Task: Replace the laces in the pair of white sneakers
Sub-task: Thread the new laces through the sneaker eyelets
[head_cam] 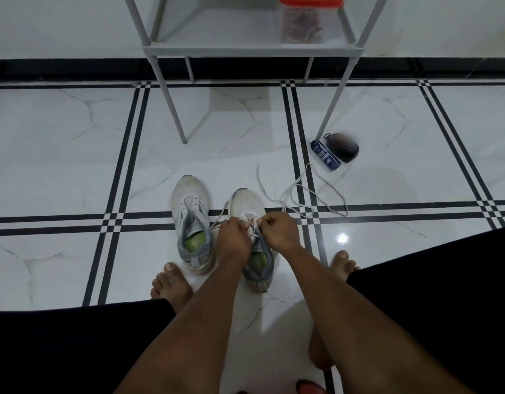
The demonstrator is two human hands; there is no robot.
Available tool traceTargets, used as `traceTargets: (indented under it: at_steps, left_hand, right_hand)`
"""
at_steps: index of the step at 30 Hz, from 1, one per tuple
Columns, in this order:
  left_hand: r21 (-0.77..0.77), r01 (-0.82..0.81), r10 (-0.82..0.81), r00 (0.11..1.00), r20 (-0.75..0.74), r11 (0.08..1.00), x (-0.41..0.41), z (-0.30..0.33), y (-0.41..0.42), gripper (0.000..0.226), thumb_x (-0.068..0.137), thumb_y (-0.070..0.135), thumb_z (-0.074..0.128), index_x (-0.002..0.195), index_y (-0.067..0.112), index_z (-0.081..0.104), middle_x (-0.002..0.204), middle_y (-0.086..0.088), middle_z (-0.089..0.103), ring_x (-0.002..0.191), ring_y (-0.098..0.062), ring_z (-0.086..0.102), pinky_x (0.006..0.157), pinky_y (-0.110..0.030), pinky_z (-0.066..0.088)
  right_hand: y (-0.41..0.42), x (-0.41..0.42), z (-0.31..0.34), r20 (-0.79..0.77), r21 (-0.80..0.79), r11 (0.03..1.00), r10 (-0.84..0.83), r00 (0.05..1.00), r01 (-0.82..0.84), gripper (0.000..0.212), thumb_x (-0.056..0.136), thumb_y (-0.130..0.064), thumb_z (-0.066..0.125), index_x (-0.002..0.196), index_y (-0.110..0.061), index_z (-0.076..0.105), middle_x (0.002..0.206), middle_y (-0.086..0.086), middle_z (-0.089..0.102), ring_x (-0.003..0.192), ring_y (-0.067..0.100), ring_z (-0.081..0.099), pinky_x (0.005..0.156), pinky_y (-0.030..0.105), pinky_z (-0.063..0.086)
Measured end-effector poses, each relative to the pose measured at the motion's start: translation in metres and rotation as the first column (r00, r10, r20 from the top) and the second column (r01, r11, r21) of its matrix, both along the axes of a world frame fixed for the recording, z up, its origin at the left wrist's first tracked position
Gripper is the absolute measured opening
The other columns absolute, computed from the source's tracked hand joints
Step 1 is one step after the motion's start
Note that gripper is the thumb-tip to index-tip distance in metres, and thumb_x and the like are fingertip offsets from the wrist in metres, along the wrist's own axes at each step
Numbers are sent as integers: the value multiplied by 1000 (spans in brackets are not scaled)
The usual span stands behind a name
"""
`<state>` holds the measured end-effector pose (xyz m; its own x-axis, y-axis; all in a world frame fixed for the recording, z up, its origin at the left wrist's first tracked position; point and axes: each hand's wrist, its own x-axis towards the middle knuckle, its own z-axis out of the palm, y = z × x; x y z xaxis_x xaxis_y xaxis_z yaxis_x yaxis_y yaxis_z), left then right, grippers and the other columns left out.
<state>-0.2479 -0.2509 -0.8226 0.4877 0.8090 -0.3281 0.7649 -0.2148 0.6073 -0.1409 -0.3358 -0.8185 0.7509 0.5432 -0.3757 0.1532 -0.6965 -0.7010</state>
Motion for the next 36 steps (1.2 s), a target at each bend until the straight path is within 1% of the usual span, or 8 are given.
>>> traceTargets:
  at_steps: [7,10,13,18,22,27,32,36]
  left_hand:
    - [-19,-54,55,997,58,998,-13,-9,5,26,88,11,70,111,16,61,114,-2,49,91,-20,52,89,-30,46]
    - [-115,-81,95,987,128,990,-11,-13,8,16,86,13,66,98,19,57,95,-2,67,87,-28,64,80,-37,54]
    - [-112,-122,132,987,88,986,-10,-9,8,15,92,18,71,101,16,59,92,-4,67,87,-26,63,76,-30,45]
    - [-117,-115,123,990,63,986,-9,-15,5,25,95,25,74,112,12,62,108,-13,73,103,-32,67,84,-33,48]
    - [-113,-101,99,995,-24,988,-7,-18,7,30,98,30,69,121,11,65,120,-18,72,115,-36,65,94,-36,50]
    - [-131,-70,64,997,-47,989,-5,-12,9,22,96,31,70,106,11,67,113,-17,72,111,-38,65,89,-36,48]
    - [-142,-2,-11,996,-94,990,-3,-15,18,16,88,22,71,88,5,70,97,-18,75,101,-37,71,83,-38,58]
    - [-144,-27,10,993,-115,989,-5,-16,19,29,89,24,71,110,5,67,113,-18,73,111,-38,68,90,-38,56]
  right_hand:
    - [9,25,26,-249,33,999,4,969,5,28,97,-10,61,70,-5,65,82,7,75,75,22,71,63,27,47]
    - [4,48,59,-753,295,921,61,655,253,13,103,-17,64,93,-13,70,86,-3,68,76,12,61,67,25,44]
    - [-1,64,82,-915,367,727,171,365,580,14,105,-23,62,96,-16,70,94,-3,65,80,11,57,74,27,48]
    - [3,55,48,-313,-29,958,-279,908,284,43,98,-46,70,80,-6,71,75,7,69,67,23,64,68,38,55]
    - [-7,19,17,-199,-43,995,-96,975,89,60,91,-56,75,57,-10,59,55,0,58,57,19,59,62,33,47]
    - [-9,8,9,22,-23,1000,12,1000,-11,14,93,-24,71,83,-20,81,78,-8,76,77,8,69,72,27,53]
    - [1,30,34,-297,49,999,12,955,3,8,83,-12,76,84,-10,84,84,2,81,82,18,75,80,38,60]
    - [-6,59,77,-738,302,939,120,664,165,7,96,-16,71,97,-12,76,90,-2,73,82,11,65,74,27,48]
